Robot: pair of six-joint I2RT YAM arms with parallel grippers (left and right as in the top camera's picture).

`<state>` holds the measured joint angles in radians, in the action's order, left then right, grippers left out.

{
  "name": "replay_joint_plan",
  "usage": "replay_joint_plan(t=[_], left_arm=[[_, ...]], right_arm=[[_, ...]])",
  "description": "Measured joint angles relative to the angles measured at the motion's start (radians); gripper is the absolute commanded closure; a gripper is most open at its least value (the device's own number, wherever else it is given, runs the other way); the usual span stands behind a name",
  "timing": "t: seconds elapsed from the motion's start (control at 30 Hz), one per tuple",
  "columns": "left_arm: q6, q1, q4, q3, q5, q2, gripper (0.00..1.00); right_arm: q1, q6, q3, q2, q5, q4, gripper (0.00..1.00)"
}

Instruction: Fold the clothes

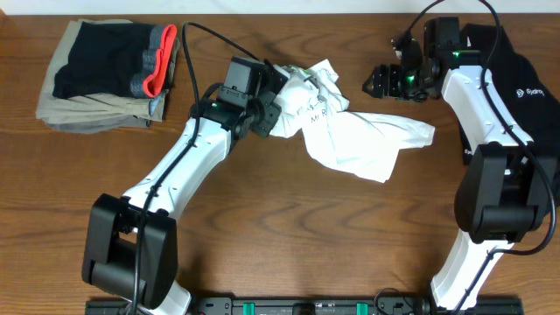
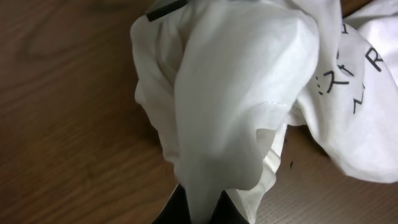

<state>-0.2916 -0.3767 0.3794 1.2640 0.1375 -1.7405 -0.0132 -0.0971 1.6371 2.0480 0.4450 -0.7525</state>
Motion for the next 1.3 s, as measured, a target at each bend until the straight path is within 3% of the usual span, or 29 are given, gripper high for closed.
replay_joint_plan(t=[0.47, 0.5, 0.53, 0.57, 0.77, 0.87, 1.03, 1.3], left_arm=[[0.014, 0.000, 0.029, 0.000, 0.042, -0.065, 0.78], [0.014, 0.000, 0.029, 0.000, 0.043, -0.066, 0.81], [0.017, 0.000, 0.029, 0.000, 0.043, -0.067, 0.93], [0.025, 0.000, 0.029, 0.000, 0.044, -0.067, 0.94], [0.024, 0.000, 0.030, 0.000, 0.039, -0.067, 0.94], [0.033, 0.002, 0.057, 0.001, -0.001, -0.066, 0.94], [0.058, 0.034, 0.119, 0.003, -0.064, -0.022, 0.94], [0.136, 0.117, 0.109, 0.043, -0.095, 0.245, 0.94]], right_arm=[[0.000, 0.008, 0.000, 0.000, -0.005, 0.001, 0.19], [0.000, 0.008, 0.000, 0.000, -0.006, 0.001, 0.18], [0.000, 0.008, 0.000, 0.000, -0.007, 0.001, 0.18], [0.000, 0.008, 0.000, 0.000, -0.008, 0.001, 0.19], [0.000, 0.018, 0.000, 0.000, -0.011, -0.006, 0.34], [0.000, 0.028, 0.000, -0.001, -0.012, -0.035, 0.37], [-0.001, 0.053, 0.000, -0.027, -0.014, -0.107, 0.36], [-0.077, 0.124, 0.005, -0.152, -0.067, -0.351, 0.34]])
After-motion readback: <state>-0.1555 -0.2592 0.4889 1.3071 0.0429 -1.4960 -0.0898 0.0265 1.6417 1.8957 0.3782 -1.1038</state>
